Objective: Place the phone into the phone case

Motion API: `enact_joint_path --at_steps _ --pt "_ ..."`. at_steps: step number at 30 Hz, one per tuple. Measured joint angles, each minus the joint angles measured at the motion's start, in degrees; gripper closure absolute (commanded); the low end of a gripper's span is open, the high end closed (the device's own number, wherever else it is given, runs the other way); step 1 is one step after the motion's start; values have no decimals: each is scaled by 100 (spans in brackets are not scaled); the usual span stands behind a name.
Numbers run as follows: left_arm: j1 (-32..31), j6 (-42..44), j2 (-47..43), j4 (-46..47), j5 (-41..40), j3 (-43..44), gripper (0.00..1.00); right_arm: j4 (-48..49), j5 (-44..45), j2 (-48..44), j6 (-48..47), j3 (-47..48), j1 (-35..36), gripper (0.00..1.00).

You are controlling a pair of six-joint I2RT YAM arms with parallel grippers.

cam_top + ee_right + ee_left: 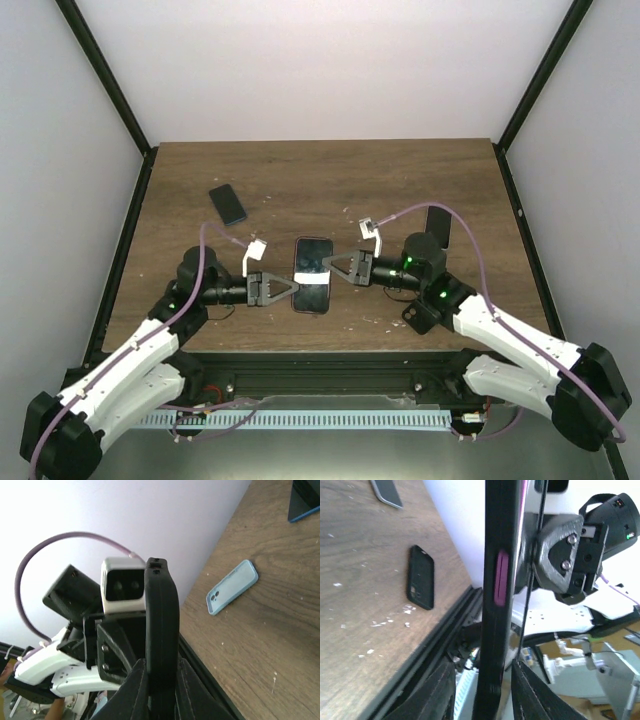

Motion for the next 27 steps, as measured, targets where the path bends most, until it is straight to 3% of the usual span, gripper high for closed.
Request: enact_joint_path --at_steps 5,19,24,27 --pt "76 109 0 -481 -396 243 52 20 -380 59 -129 -236 0 99" --pt "101 538 623 -850 -691 817 60 664 -1276 352 -15 -629 -15 99" --pt "96 533 723 -826 -717 894 90 748 -1351 372 42 -654 -7 99" --pt "96 612 704 -791 -695 942 100 767 -1338 372 96 -673 -33 99"
